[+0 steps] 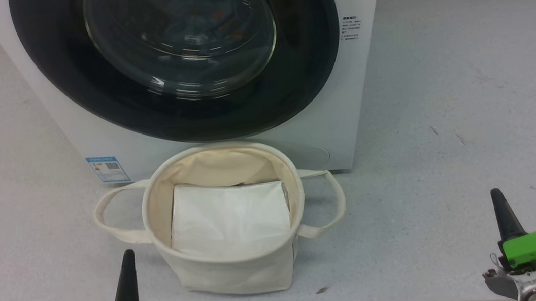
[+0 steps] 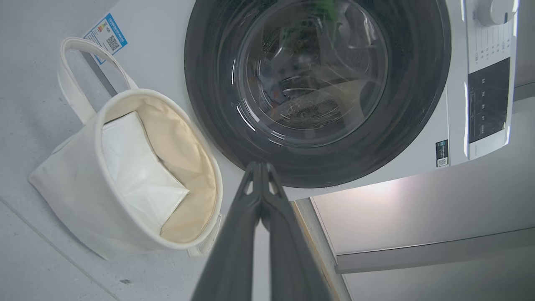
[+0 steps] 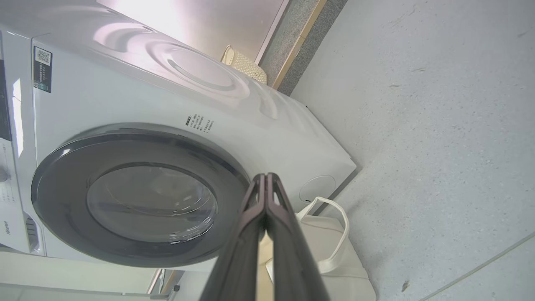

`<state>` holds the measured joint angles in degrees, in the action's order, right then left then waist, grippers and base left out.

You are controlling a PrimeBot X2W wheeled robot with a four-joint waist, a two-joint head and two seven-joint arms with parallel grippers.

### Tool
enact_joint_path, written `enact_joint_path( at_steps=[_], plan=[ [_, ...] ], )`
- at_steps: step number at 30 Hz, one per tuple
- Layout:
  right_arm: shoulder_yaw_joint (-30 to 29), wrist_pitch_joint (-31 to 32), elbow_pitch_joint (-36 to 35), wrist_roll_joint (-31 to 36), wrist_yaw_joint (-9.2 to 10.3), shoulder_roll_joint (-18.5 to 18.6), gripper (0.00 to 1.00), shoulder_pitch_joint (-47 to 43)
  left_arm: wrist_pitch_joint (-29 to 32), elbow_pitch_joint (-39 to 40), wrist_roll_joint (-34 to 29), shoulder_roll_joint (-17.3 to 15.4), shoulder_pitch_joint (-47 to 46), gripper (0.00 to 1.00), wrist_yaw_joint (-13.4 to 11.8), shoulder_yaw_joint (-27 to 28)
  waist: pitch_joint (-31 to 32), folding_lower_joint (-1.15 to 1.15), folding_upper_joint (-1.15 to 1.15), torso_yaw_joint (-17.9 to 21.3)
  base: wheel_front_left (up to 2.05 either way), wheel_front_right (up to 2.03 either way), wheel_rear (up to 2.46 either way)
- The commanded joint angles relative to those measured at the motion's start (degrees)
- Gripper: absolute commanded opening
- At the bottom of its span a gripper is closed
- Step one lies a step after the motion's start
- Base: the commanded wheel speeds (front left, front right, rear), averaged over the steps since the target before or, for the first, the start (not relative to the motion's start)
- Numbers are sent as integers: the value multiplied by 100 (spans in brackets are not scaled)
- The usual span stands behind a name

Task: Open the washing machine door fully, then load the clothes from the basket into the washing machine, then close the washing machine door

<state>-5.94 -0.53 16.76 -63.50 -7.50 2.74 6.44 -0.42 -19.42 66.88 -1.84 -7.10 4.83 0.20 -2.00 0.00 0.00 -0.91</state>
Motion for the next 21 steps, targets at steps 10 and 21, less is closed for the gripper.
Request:
enact_joint_path(
  at_steps=[10, 21],
  plan=[
    [37, 202, -233, -805, -1, 22, 0, 40, 199, 305, 707, -78, -63, 0, 105, 284, 47, 0, 0, 24, 0, 0, 0],
    [0, 391, -248, -1583, 0, 19, 0, 16, 384, 392, 1395, -88, -5, 0, 165, 415, 98, 0, 0, 49, 0, 0, 0]
  ],
)
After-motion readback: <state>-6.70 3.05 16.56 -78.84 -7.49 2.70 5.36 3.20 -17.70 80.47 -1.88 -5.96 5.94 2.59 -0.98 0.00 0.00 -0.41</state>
